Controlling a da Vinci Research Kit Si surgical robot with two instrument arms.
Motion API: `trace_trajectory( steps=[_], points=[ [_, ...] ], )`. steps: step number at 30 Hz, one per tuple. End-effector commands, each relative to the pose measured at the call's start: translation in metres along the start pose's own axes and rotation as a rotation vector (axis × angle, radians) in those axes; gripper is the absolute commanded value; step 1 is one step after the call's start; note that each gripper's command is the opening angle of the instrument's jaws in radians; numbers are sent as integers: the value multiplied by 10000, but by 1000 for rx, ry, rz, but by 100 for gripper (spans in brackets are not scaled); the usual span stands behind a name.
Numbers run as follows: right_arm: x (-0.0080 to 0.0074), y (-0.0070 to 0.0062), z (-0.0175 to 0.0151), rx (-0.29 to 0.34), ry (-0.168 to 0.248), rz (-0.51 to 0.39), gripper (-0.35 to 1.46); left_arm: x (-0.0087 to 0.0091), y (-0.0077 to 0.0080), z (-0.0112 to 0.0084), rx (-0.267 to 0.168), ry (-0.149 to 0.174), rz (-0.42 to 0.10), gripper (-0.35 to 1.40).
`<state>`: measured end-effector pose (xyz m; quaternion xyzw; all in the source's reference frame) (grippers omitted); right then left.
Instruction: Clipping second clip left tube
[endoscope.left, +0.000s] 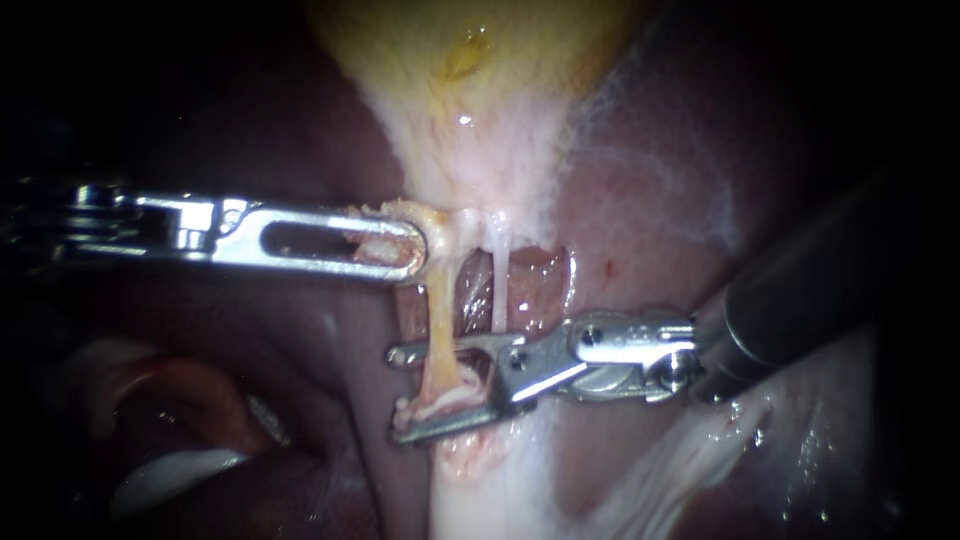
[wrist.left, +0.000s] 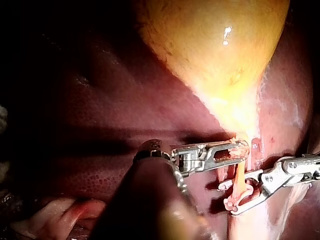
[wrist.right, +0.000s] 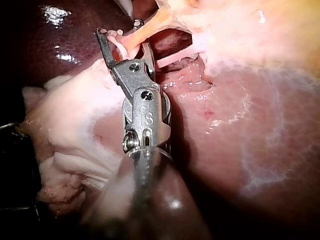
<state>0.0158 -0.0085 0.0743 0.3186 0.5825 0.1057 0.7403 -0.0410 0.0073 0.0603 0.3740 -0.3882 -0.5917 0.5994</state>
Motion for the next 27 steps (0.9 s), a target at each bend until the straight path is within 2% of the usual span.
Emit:
trace_trajectory(
  steps=[1, 6, 9, 14, 16, 27],
  points=[
    [1, 0, -2, -1, -1, 19, 21, 0, 0, 0, 0, 0, 0, -35],
    [1, -1, -6, -15, 1, 90, -35, 0, 0, 0, 0, 0, 0, -35],
    [0, 1, -8, -16, 5, 138, -35, 0, 0, 0, 0, 0, 0, -35],
    [-4, 3, -13, -20, -39, 151, -35, 0, 1, 0, 1, 1, 0, -35],
    [-5, 2, -14, -21, -45, 151, -35, -1, 1, 0, 1, 1, 0, -35],
    [-5, 2, -15, -20, -45, 151, -35, -2, 4, 0, 1, 2, 1, -35]
  ],
)
